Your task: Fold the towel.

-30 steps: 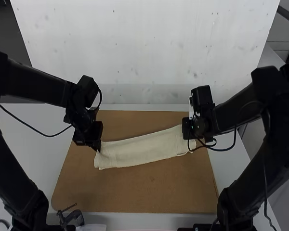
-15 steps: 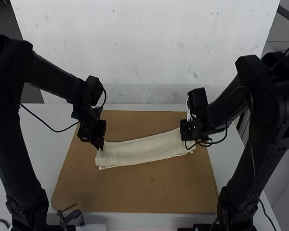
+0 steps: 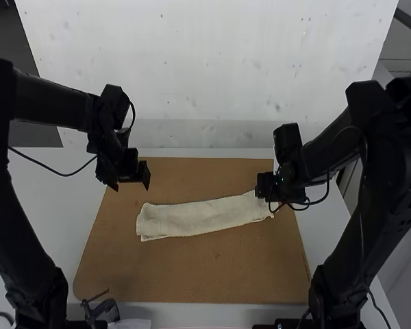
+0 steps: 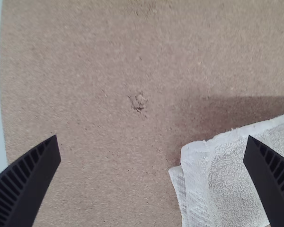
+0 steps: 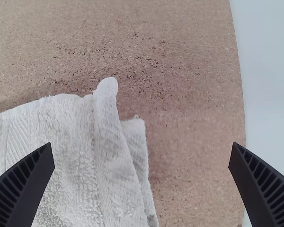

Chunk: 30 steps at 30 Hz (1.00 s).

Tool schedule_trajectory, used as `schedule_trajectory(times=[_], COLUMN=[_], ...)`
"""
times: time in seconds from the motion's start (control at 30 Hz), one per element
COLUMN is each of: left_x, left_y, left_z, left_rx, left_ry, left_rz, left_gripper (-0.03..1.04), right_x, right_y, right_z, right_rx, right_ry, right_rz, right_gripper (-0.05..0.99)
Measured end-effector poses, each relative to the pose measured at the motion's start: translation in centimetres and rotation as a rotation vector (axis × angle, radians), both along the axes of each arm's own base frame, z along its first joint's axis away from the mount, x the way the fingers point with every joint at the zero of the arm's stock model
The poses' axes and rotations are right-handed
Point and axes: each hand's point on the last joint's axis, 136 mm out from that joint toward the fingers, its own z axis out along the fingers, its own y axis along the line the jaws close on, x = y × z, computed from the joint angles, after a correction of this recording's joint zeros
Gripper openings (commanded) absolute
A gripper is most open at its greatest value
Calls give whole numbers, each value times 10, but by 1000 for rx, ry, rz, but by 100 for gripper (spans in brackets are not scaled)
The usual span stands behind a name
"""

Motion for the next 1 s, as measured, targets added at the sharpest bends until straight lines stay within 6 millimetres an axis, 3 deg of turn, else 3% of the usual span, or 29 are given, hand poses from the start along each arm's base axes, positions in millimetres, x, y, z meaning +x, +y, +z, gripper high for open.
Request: schedule_trajectory(times=[0.17, 0.23, 0.37, 0.4, 0.5, 0.57, 0.83, 1.0], left_x=[5, 4, -3, -5, -9, -10, -9, -15], left_y=[6, 6, 7, 8, 10, 12, 14, 17], left_z=[25, 25, 16, 13, 8, 7, 7, 10], left_rx=[-15, -14, -9, -7, -2, 0, 1, -1], left_ry=[-76, -77, -54, -47, -34, -30, -31, -43], left_rz=[19, 19, 19, 18, 19, 20, 24, 27], left_gripper=[101, 101, 101, 101, 101, 101, 101, 101], right_x=[-1, 0, -4, -2, -2, -1, -1, -2], right_y=[2, 3, 4, 5, 9, 15, 16, -22], right_z=[-2, -9, -33, -33, -32, -32, -30, -27], right_rx=[23, 30, 39, 40, 58, 77, 88, 73], right_ry=[48, 74, 146, 144, 148, 148, 157, 166], right_rz=[-30, -43, -61, -62, -55, -42, -41, -122], right_gripper=[88, 81, 80, 72, 24, 3, 2, 2])
